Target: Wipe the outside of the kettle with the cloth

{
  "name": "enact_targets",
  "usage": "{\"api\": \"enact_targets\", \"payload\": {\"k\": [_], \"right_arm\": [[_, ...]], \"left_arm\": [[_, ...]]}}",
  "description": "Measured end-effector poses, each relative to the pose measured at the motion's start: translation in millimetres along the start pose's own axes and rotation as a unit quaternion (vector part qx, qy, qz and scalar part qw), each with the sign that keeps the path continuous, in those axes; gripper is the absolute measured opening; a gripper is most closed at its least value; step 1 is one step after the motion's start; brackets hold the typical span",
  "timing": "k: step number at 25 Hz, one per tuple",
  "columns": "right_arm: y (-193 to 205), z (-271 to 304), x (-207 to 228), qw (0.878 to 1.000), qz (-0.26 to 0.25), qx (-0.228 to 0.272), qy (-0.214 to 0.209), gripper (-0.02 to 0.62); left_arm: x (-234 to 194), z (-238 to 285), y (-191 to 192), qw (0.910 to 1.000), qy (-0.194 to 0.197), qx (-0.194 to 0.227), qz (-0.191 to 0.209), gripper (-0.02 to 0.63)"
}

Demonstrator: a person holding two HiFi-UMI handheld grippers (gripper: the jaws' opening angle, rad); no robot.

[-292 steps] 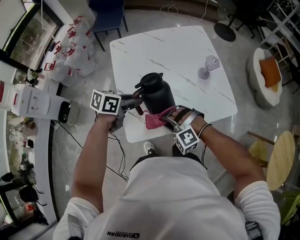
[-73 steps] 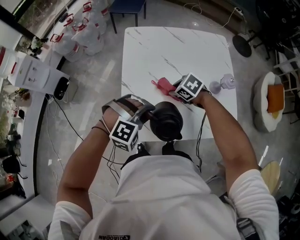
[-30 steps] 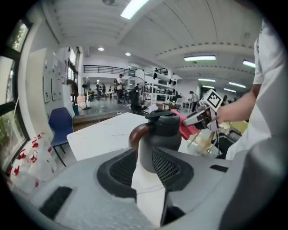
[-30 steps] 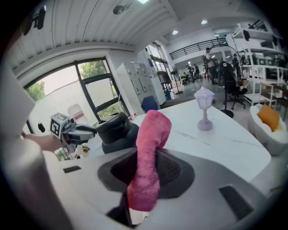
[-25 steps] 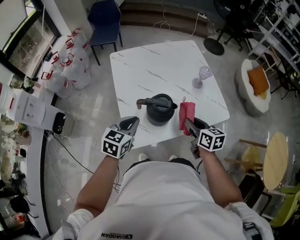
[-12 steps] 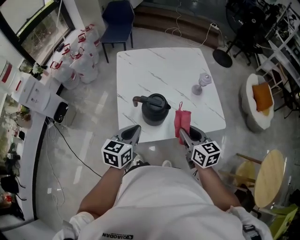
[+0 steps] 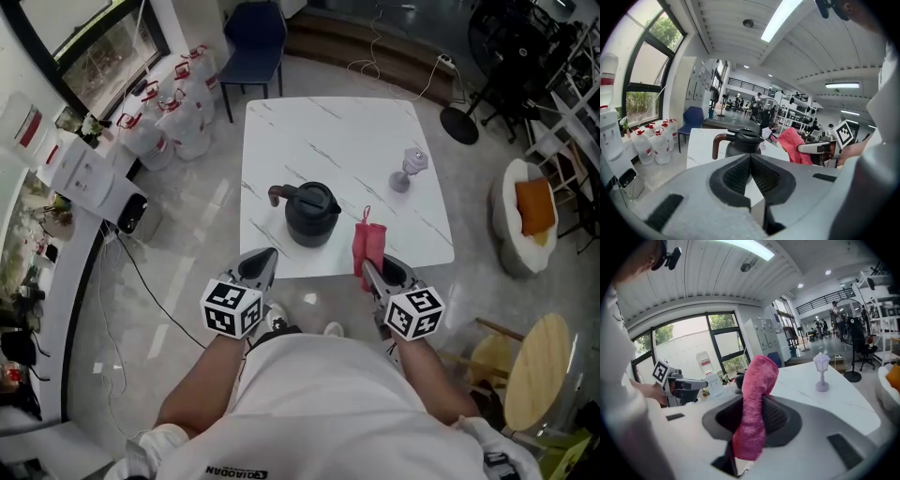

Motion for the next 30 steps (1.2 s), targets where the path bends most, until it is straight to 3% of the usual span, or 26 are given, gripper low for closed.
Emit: {"api": "enact_targets", "payload": {"k": [30], "right_arm": [[-0.2,0.0,0.4,1.000,-0.008,0.000,-0.017,0.106]], "left_arm": [[14.9,7.6,-5.2,0.9994,0.010,0.004,0.031,-0.002]]}}
Point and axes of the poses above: the fingertips, and each gripper's own axes: z forward along the fingers, x to its right, y out of its underside, the point moved 2 cm from there along -z, backward along the fingers, and after that the axes turned 13 degrees about x, right-handed, at the moved point
